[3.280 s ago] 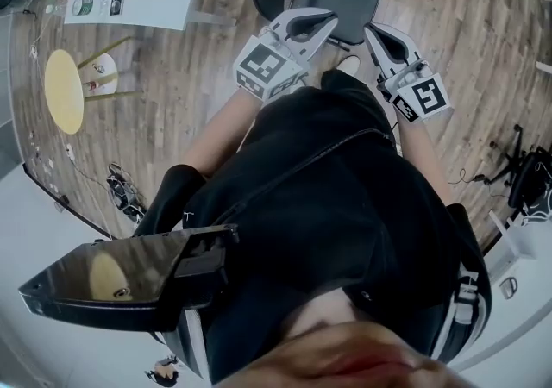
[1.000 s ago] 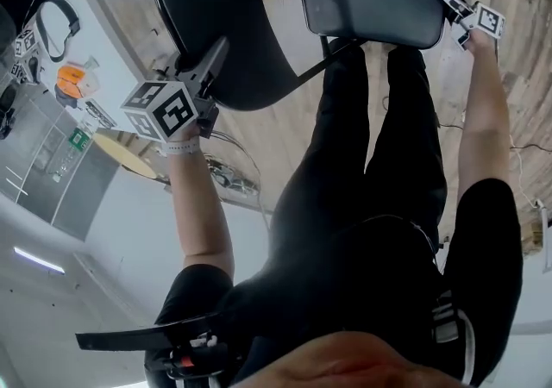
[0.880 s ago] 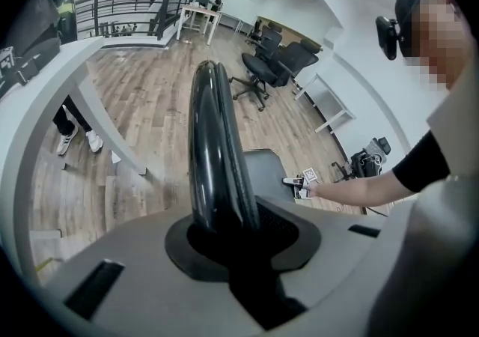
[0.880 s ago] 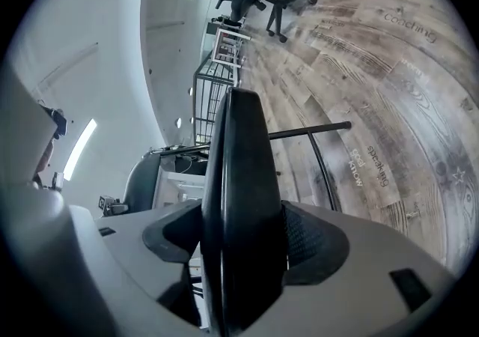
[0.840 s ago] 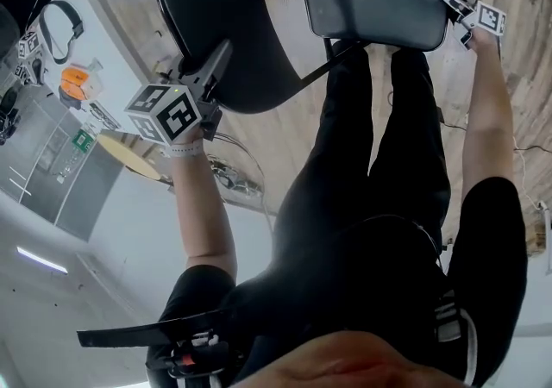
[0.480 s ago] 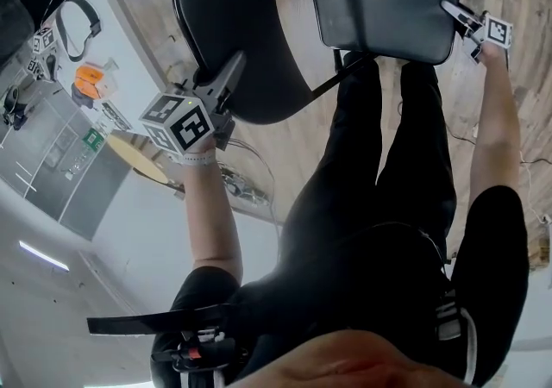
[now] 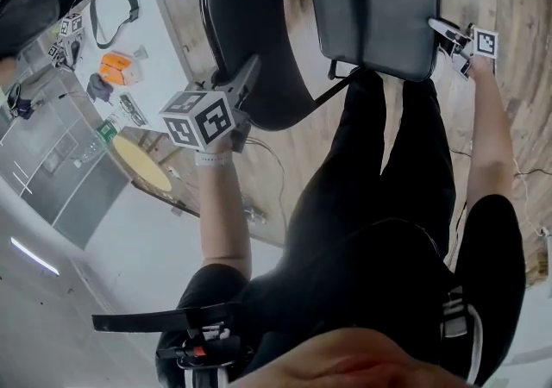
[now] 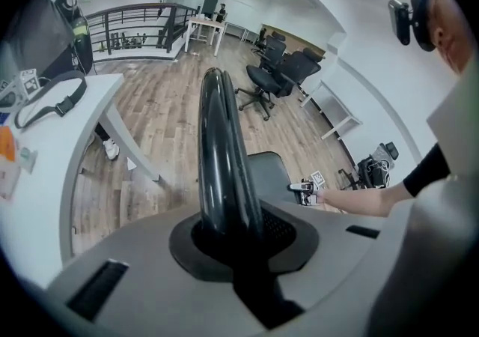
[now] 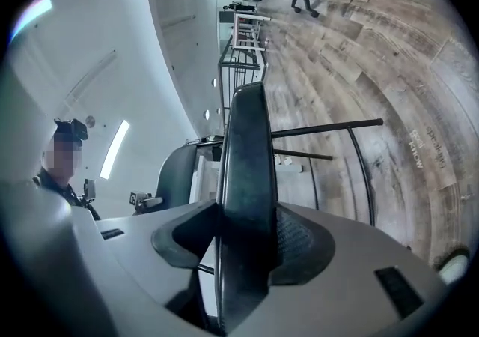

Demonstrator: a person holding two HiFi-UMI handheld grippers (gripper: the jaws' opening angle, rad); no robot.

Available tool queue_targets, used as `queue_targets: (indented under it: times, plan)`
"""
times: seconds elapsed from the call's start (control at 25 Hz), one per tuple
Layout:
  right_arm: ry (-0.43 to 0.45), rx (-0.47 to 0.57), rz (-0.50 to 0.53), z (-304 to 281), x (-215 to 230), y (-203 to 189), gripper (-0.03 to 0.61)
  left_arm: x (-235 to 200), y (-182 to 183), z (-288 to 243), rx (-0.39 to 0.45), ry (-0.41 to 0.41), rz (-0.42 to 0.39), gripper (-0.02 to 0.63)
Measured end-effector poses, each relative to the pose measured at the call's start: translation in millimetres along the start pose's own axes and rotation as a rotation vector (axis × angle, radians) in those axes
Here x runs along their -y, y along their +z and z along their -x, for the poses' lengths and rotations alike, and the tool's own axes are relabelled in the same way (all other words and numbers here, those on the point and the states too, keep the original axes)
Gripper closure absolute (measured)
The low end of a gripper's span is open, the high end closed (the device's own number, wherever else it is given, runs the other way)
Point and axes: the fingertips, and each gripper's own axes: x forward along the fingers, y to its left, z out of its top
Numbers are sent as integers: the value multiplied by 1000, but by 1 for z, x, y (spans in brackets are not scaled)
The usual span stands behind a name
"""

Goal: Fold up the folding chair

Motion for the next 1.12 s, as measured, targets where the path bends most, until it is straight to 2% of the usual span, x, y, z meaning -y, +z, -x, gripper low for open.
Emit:
queue_targets:
  times: [0.12, 0.56, 0.64, 0.84, 1.12]
  plan:
    - [80, -30, 12, -31, -46, -6, 381, -8, 5, 19, 7, 23, -15, 557]
    - [261, -153, 10, -157, -179, -35, 483, -47, 16, 78, 19, 79, -11, 558]
    - [258, -177, 31, -186, -196, -43, 495, -56, 17, 88, 20, 91, -10, 558]
    - [167, -243, 100, -248, -212, -62, 494, -80, 20, 107, 16, 108, -19, 560]
    - [214, -267, 36, -317, -245, -79, 494, -111, 21, 125, 20, 120, -13, 560]
